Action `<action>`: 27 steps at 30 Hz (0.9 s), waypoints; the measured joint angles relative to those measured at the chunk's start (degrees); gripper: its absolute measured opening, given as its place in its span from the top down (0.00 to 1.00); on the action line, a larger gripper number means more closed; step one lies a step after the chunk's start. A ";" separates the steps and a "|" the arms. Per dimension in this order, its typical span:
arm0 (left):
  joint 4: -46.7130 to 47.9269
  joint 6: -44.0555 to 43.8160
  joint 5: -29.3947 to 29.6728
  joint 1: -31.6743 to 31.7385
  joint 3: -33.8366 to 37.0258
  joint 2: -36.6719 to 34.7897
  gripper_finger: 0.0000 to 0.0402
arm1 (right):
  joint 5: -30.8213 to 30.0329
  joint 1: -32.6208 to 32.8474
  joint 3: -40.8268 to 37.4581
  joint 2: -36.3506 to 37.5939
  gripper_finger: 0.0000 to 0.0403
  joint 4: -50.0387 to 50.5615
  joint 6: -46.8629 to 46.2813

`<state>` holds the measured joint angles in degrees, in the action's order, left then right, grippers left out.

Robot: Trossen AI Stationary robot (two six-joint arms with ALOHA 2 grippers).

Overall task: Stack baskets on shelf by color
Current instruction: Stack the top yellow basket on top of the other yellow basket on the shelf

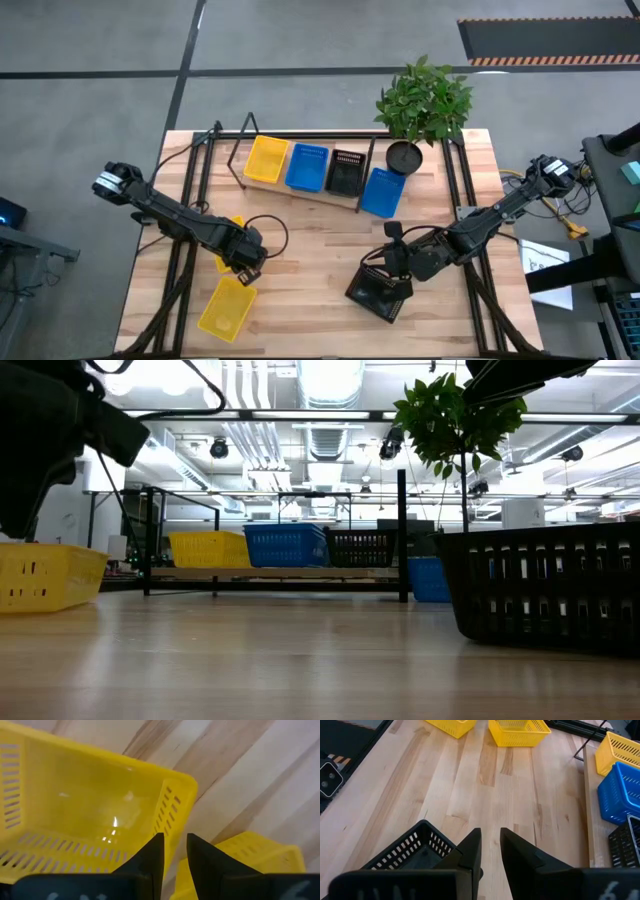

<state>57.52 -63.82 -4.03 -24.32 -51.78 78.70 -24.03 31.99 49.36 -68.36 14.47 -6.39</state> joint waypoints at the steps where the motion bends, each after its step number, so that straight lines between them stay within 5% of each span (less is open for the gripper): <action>1: 0.03 -0.03 -0.02 0.00 0.15 0.00 0.84 | 0.00 0.00 0.00 0.00 0.84 -0.01 0.00; 7: -0.62 1.61 -0.39 0.00 0.18 -1.14 0.80 | 0.00 0.00 0.00 0.00 0.84 -0.05 0.00; 18: -2.26 4.34 -0.43 0.00 3.38 0.10 0.55 | 0.00 0.00 0.00 0.00 0.84 -0.14 -0.44; 27: -3.00 8.28 0.04 0.04 3.41 3.51 0.62 | -0.02 0.00 -0.01 0.00 0.84 -0.12 -0.44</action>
<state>54.51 -55.54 -3.99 -24.27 -48.37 82.21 -24.05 31.99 49.35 -68.36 14.35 -6.83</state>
